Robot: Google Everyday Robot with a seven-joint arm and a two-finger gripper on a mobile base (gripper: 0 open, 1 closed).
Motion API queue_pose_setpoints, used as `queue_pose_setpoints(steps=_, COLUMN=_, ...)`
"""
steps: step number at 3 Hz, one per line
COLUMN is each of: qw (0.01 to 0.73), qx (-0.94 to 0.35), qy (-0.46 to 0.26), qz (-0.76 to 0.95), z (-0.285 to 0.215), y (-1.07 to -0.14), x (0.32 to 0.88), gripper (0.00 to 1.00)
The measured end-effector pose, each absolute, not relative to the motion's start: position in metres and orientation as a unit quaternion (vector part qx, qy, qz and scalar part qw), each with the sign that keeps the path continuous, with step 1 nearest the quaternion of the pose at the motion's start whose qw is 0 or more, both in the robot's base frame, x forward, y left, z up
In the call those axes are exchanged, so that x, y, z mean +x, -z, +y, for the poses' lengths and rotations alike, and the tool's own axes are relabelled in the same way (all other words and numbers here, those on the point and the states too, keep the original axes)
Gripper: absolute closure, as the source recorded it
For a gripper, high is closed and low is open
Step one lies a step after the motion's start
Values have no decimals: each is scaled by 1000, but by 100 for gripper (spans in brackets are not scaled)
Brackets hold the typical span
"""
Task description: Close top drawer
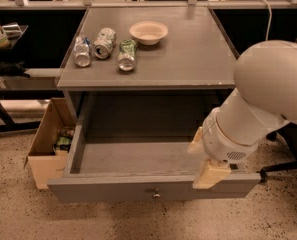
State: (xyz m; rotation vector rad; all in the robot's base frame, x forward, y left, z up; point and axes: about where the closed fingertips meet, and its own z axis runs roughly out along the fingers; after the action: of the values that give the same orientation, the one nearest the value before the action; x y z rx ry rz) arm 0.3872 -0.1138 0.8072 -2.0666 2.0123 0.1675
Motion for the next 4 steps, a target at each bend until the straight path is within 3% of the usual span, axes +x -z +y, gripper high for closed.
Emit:
queue_pose_setpoints(steps=2, qw=108, qx=-709, qy=-128, qz=685, z=-92, y=-724, x=363, gripper=85)
queue_pose_setpoints(steps=3, qw=105, qx=-708, qy=-136, qz=685, z=-92, y=-714, x=360, gripper=100)
queue_pose_setpoints(steps=4, qw=105, qx=-708, qy=-136, qz=685, z=-92, y=-714, x=360, gripper=100)
